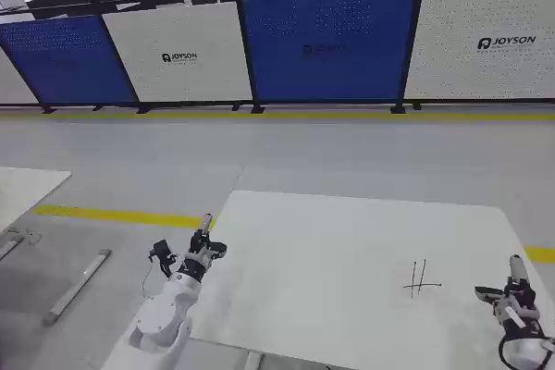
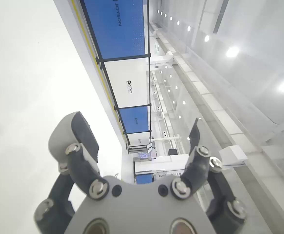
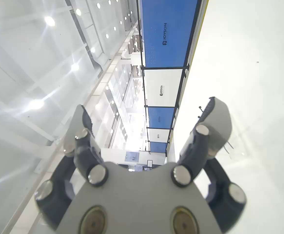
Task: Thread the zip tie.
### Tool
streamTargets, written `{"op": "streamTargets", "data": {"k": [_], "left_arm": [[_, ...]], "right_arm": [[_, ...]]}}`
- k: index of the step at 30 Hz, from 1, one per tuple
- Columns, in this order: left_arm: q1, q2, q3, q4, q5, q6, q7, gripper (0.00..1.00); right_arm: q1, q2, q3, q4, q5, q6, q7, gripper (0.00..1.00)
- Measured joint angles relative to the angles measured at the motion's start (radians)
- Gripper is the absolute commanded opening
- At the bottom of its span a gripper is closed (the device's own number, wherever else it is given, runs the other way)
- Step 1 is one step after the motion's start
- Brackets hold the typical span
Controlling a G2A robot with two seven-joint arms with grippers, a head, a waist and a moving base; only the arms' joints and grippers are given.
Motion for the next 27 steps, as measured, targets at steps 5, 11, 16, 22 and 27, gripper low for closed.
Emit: {"op": "streamTargets", "data": {"k": [5, 11, 16, 22, 27], "left_arm": [[0.0, 0.0, 0.0, 0.0, 0.0, 0.0, 0.0, 1.0], [0.0, 0.0, 0.0, 0.0, 0.0, 0.0, 0.0, 1.0], [0.0, 0.0, 0.0, 0.0, 0.0, 0.0, 0.0, 1.0], [0.0, 0.0, 0.0, 0.0, 0.0, 0.0, 0.0, 1.0], [0.0, 0.0, 0.0, 0.0, 0.0, 0.0, 0.0, 1.0]], "right_arm": [[0.001, 0.0, -0.001, 0.002, 0.001, 0.002, 0.005, 1.0], [0.035, 0.008, 0.049, 0.035, 0.106, 0.03, 0.235, 1.0], [0.081, 0.024, 0.118, 0.054, 0.128, 0.101, 0.419, 1.0], [0.111, 0.038, 0.146, 0.086, 0.039, 0.15, 0.509, 1.0], [0.111, 0.038, 0.145, 0.085, 0.041, 0.149, 0.507, 1.0]]}}
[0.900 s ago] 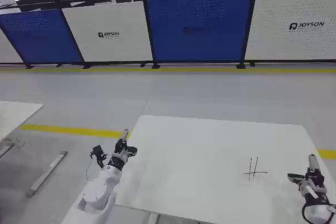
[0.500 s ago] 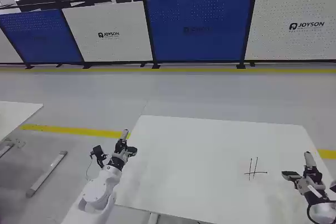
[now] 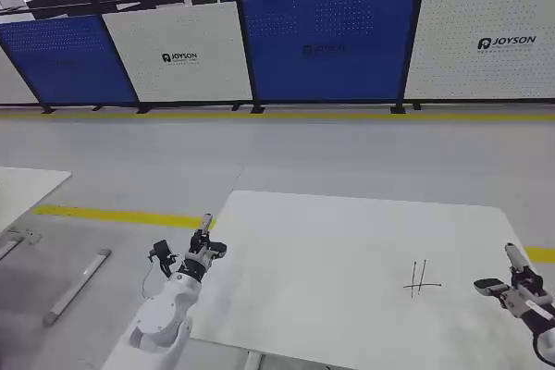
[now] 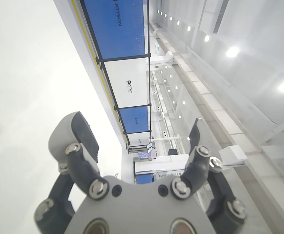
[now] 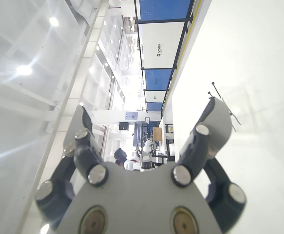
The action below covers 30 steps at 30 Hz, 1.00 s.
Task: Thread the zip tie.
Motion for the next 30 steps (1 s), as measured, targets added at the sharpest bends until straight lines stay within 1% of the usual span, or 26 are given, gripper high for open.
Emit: {"op": "streamTargets", "data": {"k": [7, 9, 13, 16, 18, 21, 23, 25, 27, 30], "left_arm": [[0.0, 0.0, 0.0, 0.0, 0.0, 0.0, 0.0, 1.0], [0.0, 0.0, 0.0, 0.0, 0.0, 0.0, 0.0, 1.0], [0.0, 0.0, 0.0, 0.0, 0.0, 0.0, 0.0, 1.0], [0.0, 0.0, 0.0, 0.0, 0.0, 0.0, 0.0, 1.0], [0.0, 0.0, 0.0, 0.0, 0.0, 0.0, 0.0, 1.0], [0.0, 0.0, 0.0, 0.0, 0.0, 0.0, 0.0, 1.0], [0.0, 0.0, 0.0, 0.0, 0.0, 0.0, 0.0, 1.0], [0.0, 0.0, 0.0, 0.0, 0.0, 0.0, 0.0, 1.0], [0.0, 0.0, 0.0, 0.0, 0.0, 0.0, 0.0, 1.0], [0.0, 0.0, 0.0, 0.0, 0.0, 0.0, 0.0, 1.0]], "right_arm": [[0.0, 0.0, 0.0, 0.0, 0.0, 0.0, 0.0, 1.0], [0.007, 0.0, -0.004, -0.003, 0.011, -0.014, 0.021, 1.0], [0.053, 0.01, 0.009, 0.011, -0.009, -0.066, 0.151, 1.0], [0.101, 0.018, 0.013, 0.048, 0.006, -0.075, 0.271, 1.0], [0.134, 0.024, 0.005, 0.074, -0.013, -0.083, 0.339, 1.0], [0.2, 0.031, -0.023, 0.147, -0.007, -0.083, 0.465, 1.0], [0.253, 0.037, -0.045, 0.215, -0.027, -0.08, 0.543, 1.0], [0.288, 0.041, -0.065, 0.266, -0.042, -0.065, 0.627, 1.0], [0.288, 0.041, -0.066, 0.267, -0.042, -0.063, 0.649, 1.0], [0.285, 0.041, -0.065, 0.263, -0.041, -0.064, 0.612, 1.0]]}}
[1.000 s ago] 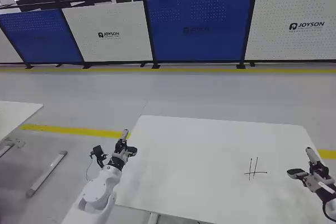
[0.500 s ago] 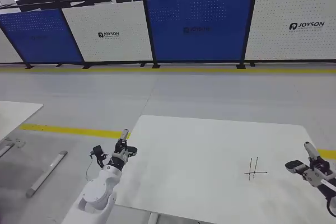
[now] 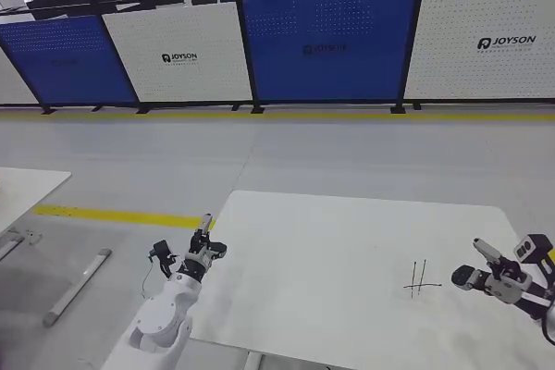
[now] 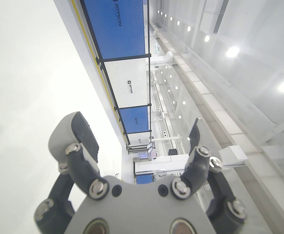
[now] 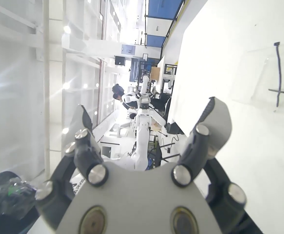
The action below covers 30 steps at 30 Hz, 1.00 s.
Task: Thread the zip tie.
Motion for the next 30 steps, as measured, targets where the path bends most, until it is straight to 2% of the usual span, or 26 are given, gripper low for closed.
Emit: {"op": "streamTargets", "data": {"k": [8, 11, 15, 19, 23, 27, 30], "left_arm": [[0.0, 0.0, 0.0, 0.0, 0.0, 0.0, 0.0, 1.0], [0.0, 0.0, 0.0, 0.0, 0.0, 0.0, 0.0, 1.0], [0.0, 0.0, 0.0, 0.0, 0.0, 0.0, 0.0, 1.0], [0.0, 0.0, 0.0, 0.0, 0.0, 0.0, 0.0, 1.0], [0.0, 0.0, 0.0, 0.0, 0.0, 0.0, 0.0, 1.0], [0.0, 0.0, 0.0, 0.0, 0.0, 0.0, 0.0, 1.0], [0.0, 0.0, 0.0, 0.0, 0.0, 0.0, 0.0, 1.0]], "right_arm": [[0.0, 0.0, -0.004, -0.004, -0.002, -0.003, 0.003, 1.0], [0.013, 0.008, -0.02, -0.005, -0.046, 0.005, 0.06, 1.0], [0.056, 0.028, -0.012, 0.031, -0.123, 0.059, 0.153, 1.0], [0.103, 0.046, -0.011, 0.106, -0.196, 0.066, 0.238, 1.0], [0.13, 0.05, -0.045, 0.211, -0.222, 0.058, 0.25, 1.0], [0.166, 0.045, -0.087, 0.319, -0.189, 0.032, 0.25, 1.0], [0.172, 0.044, -0.088, 0.333, -0.163, 0.036, 0.257, 1.0]]}}
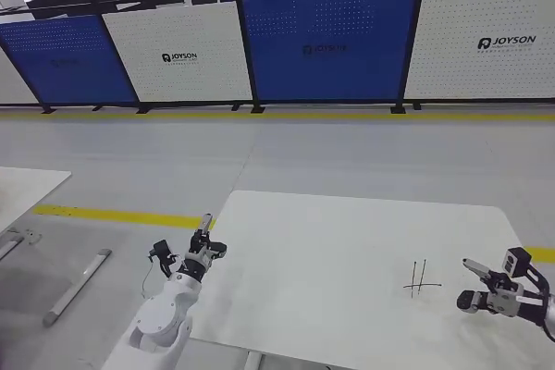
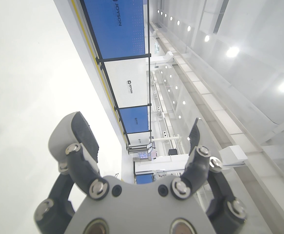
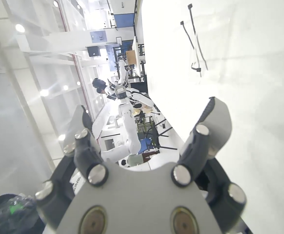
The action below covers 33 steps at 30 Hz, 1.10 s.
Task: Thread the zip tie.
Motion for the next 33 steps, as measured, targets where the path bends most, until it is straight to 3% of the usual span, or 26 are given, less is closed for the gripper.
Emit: {"op": "streamTargets", "data": {"k": [11, 14, 22, 25, 33], "left_arm": [[0.0, 0.0, 0.0, 0.0, 0.0, 0.0, 0.0, 1.0], [0.0, 0.0, 0.0, 0.0, 0.0, 0.0, 0.0, 1.0], [0.0, 0.0, 0.0, 0.0, 0.0, 0.0, 0.0, 1.0], [0.0, 0.0, 0.0, 0.0, 0.0, 0.0, 0.0, 1.0], [0.0, 0.0, 0.0, 0.0, 0.0, 0.0, 0.0, 1.0]], "right_arm": [[0.0, 0.001, -0.001, -0.005, -0.007, -0.003, -0.001, 1.0], [0.002, 0.008, -0.007, -0.018, -0.038, -0.072, 0.012, 1.0], [0.056, 0.035, -0.153, 0.023, -0.025, -0.138, 0.013, 1.0], [0.09, 0.053, -0.206, 0.055, -0.042, -0.135, 0.013, 1.0], [0.098, 0.056, -0.208, 0.064, -0.05, -0.13, 0.013, 1.0]]}}
